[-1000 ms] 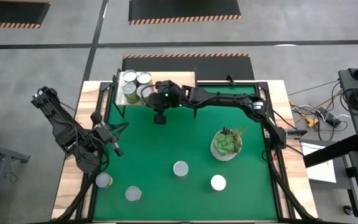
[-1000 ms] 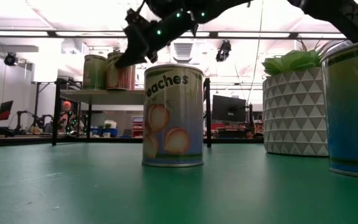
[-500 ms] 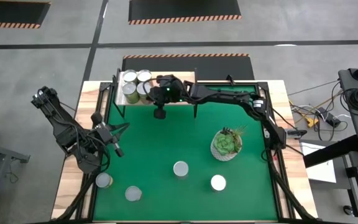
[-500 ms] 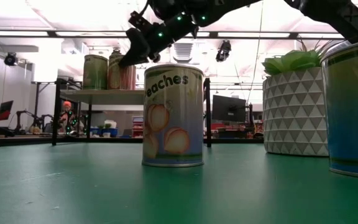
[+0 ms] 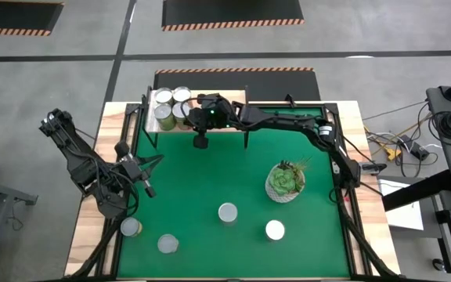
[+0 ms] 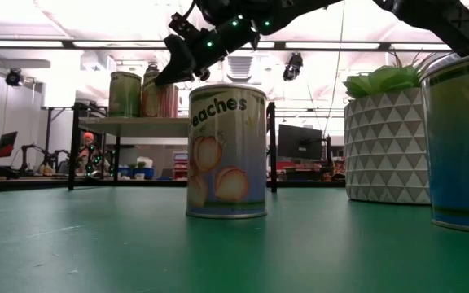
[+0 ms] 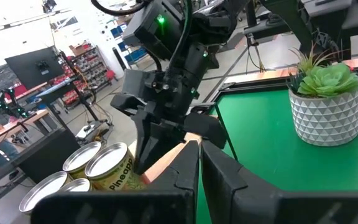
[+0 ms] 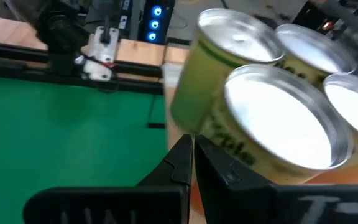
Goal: Pick and place cans onto a shelf
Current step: Adjust the canned pineapple on the shelf, then put the canned peaches on the shelf
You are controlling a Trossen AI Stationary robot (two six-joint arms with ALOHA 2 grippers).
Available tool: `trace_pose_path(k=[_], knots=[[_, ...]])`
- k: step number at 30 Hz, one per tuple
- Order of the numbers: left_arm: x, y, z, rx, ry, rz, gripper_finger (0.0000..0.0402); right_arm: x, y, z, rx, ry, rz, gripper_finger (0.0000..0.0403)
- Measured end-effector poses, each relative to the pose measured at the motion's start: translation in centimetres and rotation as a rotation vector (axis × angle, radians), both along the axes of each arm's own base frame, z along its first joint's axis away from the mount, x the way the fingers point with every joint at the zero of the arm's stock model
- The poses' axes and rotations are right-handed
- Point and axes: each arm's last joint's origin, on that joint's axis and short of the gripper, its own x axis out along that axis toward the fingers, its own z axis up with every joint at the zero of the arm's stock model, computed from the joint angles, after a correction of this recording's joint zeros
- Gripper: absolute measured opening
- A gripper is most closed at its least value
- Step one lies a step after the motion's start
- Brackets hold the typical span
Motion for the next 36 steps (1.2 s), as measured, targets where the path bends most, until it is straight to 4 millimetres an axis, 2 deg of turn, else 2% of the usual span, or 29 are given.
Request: trace_pose_path(k=[3, 9, 12, 16, 22, 27, 33, 36], knots=[[0.0, 0.0, 0.0, 0.000, 0.001, 0.000, 0.0000, -0.3, 1.9, 1.0, 0.026, 0.030, 0.029, 0.0009], [0.0, 0.0, 0.0, -0.006, -0.004, 0.001, 0.0000, -2.6, 7.7, 4.1, 0.080, 0.125, 0.126, 0.0009], [0.0, 0.0, 0.0, -0.010, -0.007, 0.001, 0.0000, -3.9, 11.0, 4.3, 0.100, 0.249, 0.183, 0.0009], [0.0, 0.0, 0.0, -0.018, -0.012, 0.001, 0.0000, -5.6, 15.2, 3.4, 0.140, 0.434, 0.245, 0.0009], [0.1, -0.2, 0.0, -0.046, 0.002, -0.026, 0.0000, -7.0, 19.9, 1.8, 0.218, 0.606, 0.247, 0.0024], [0.2, -0.2, -0.1, -0.064, 0.013, -0.043, 0.0000, -8.1, 23.3, 1.1, 0.243, 0.672, 0.249, 0.0083], [0.2, -0.3, 0.0, -0.075, 0.003, -0.043, 0.0000, -9.3, 26.4, -0.9, 0.096, 0.709, 0.191, 0.0196], [0.2, -0.3, 0.0, -0.092, -0.009, -0.041, 0.0000, -9.9, 27.2, -2.1, 0.039, 0.731, 0.146, 0.0253]])
